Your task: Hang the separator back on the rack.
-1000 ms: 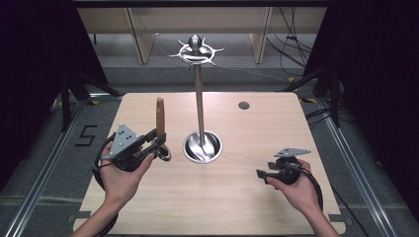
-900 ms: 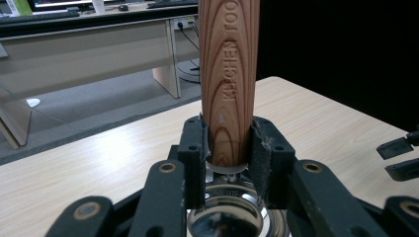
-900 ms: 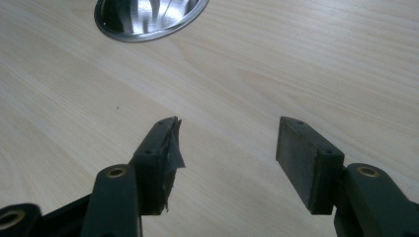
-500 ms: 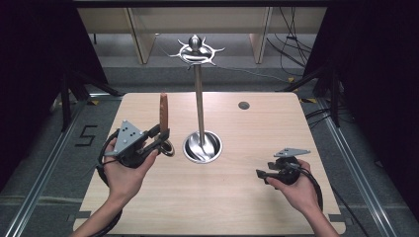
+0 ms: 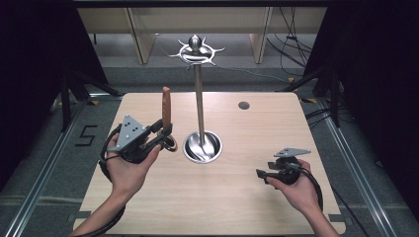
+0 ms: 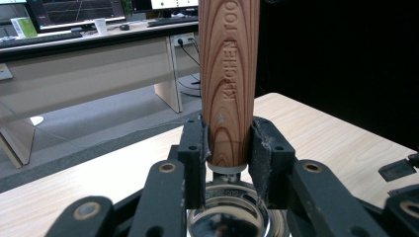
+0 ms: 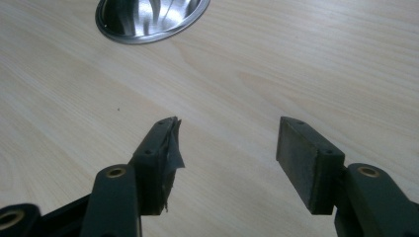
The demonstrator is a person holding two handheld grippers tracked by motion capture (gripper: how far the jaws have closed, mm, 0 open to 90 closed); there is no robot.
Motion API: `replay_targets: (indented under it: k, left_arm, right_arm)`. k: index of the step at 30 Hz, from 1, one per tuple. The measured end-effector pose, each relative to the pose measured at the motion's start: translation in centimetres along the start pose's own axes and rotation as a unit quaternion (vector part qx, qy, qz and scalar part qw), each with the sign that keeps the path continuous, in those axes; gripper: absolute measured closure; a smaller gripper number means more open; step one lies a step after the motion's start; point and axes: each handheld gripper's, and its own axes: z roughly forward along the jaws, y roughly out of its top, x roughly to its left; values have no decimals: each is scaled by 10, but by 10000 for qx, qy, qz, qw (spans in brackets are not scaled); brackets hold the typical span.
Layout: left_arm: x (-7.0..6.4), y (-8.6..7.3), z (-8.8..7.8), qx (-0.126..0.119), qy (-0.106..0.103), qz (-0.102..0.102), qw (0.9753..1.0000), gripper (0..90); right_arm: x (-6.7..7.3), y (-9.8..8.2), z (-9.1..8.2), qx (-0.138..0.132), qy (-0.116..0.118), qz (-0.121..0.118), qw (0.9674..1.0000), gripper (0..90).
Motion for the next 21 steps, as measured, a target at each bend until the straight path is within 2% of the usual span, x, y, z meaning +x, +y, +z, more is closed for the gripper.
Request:
replay_targets:
  k: [1,2,4,5,7,9,10,12,14,15,16,17,18,21]
  left_arm:
    - [-1,0,0,-8,-20,-82,10000,687]
    - [-2,1,0,-32,-21,-97,9999,687]
    - [-2,3,1,-82,35,12,10000,687]
    - [-3,3,1,-58,6,-56,10000,687]
    - [-4,4,2,-71,-12,-41,10000,688]
    - [-4,5,3,-65,-31,-70,9999,687]
    - [-4,5,4,-66,-35,-69,9999,687]
    - [-4,5,6,-59,-41,-64,10000,687]
    - [-5,5,7,-60,-43,-76,9999,687]
    - [-5,5,7,-70,-39,-66,9999,687]
    - [-5,6,7,-91,9,25,10000,687]
    - [-6,5,8,-69,-25,-47,10000,687]
    - [-6,6,8,-77,-35,-45,10000,687]
    - [-6,7,8,-69,-36,-43,10000,687]
  right_arm:
    - [-1,0,1,-30,3,-55,10000,427]
    - [1,0,0,16,-1,22,10000,427]
    - [1,0,-1,55,35,90,9999,427]
    - [2,0,-1,48,13,108,9999,427]
    - [0,0,0,-16,-2,-24,10000,426]
    - [0,0,0,25,-1,19,10000,426]
    - [-1,0,1,-15,6,-44,10000,426]
    - [2,0,-1,60,9,93,9999,426]
    - [2,0,-1,65,22,86,9999,426]
    - [4,0,-1,98,41,223,9997,426]
    - [3,0,-1,98,49,141,9998,426]
    - [3,0,-1,106,55,142,9998,426]
    - [2,-1,1,20,21,-15,10000,427]
    - [3,0,0,52,41,105,9999,426]
